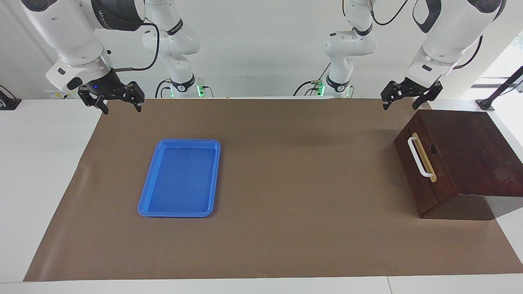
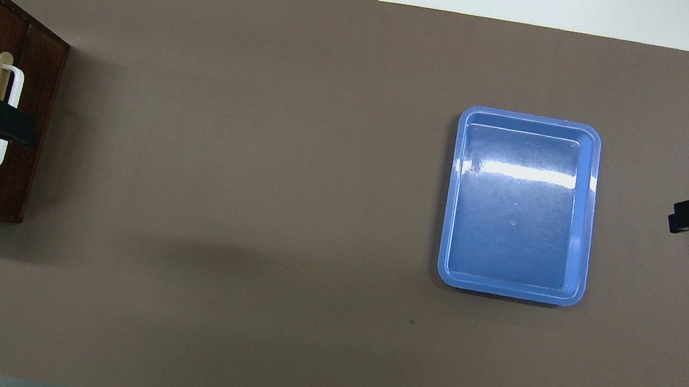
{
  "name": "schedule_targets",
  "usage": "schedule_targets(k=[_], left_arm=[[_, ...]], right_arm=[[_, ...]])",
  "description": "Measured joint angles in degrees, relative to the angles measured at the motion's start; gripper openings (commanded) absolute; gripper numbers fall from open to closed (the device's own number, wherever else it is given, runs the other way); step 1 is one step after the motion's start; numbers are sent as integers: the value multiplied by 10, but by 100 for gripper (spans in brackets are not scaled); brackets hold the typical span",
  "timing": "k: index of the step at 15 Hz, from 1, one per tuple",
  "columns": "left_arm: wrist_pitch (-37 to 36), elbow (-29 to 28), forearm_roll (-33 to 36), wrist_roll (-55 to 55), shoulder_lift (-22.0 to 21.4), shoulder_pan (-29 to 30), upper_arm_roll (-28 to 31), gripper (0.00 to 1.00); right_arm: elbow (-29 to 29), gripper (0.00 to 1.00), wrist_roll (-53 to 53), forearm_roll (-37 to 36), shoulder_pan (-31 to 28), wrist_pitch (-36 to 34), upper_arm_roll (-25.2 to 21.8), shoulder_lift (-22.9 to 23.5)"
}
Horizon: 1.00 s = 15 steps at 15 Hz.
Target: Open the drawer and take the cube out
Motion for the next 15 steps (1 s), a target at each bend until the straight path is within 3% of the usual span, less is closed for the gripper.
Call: schedule_targets(k=[8,15], left_arm=[[3,0,0,0,-2,-1,-2,100],[53,-4,0,31,12,-2,-1,100]], right_arm=[[0,100,0,0,0,0,0,0],[0,100,0,0,0,0,0,0]])
